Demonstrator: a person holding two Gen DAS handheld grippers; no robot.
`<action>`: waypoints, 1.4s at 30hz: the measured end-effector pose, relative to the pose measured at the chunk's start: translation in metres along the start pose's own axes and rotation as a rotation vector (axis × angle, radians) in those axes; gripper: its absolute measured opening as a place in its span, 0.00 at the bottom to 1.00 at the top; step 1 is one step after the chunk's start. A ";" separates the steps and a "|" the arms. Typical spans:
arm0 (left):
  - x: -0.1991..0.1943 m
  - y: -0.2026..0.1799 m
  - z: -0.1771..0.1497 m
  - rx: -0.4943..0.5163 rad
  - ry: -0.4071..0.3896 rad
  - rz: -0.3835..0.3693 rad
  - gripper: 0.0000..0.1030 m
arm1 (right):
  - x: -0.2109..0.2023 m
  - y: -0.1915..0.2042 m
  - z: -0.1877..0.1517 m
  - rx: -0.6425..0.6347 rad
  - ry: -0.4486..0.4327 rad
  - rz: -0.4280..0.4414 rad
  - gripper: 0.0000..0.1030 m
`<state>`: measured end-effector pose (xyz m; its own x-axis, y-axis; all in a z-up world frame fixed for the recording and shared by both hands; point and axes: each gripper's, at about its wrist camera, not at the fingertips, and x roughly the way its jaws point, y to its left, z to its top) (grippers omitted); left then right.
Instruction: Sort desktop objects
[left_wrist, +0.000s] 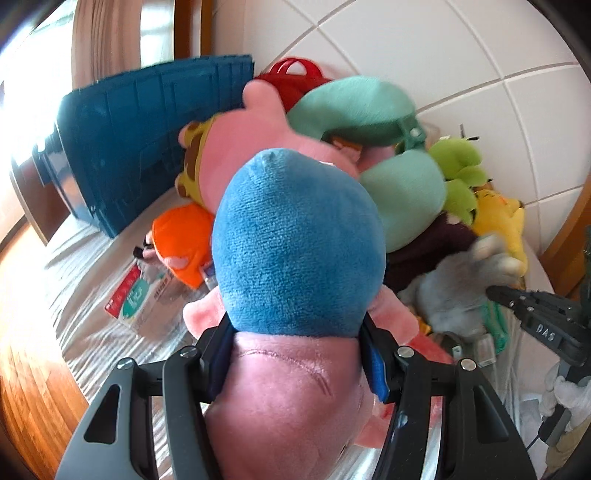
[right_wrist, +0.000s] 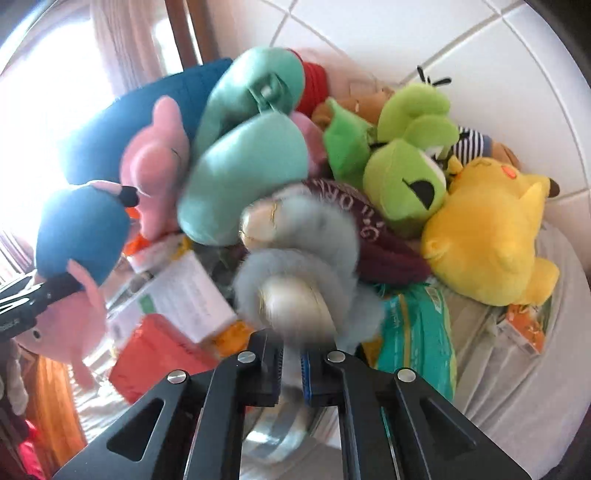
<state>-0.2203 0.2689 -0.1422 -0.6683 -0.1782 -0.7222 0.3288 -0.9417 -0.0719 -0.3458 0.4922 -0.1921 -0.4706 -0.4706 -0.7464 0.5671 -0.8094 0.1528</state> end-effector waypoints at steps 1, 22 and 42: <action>-0.002 0.001 0.000 0.001 -0.001 -0.002 0.56 | 0.000 0.000 -0.003 0.011 0.005 0.004 0.08; 0.072 0.001 0.003 -0.008 0.098 -0.013 0.56 | 0.098 -0.004 -0.011 0.063 0.044 -0.068 0.79; -0.023 0.004 0.031 0.019 -0.096 -0.091 0.56 | -0.033 0.048 0.034 0.026 -0.176 0.016 0.46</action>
<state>-0.2248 0.2601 -0.1044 -0.7556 -0.1177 -0.6443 0.2523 -0.9601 -0.1205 -0.3256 0.4570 -0.1384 -0.5743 -0.5357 -0.6191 0.5586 -0.8092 0.1821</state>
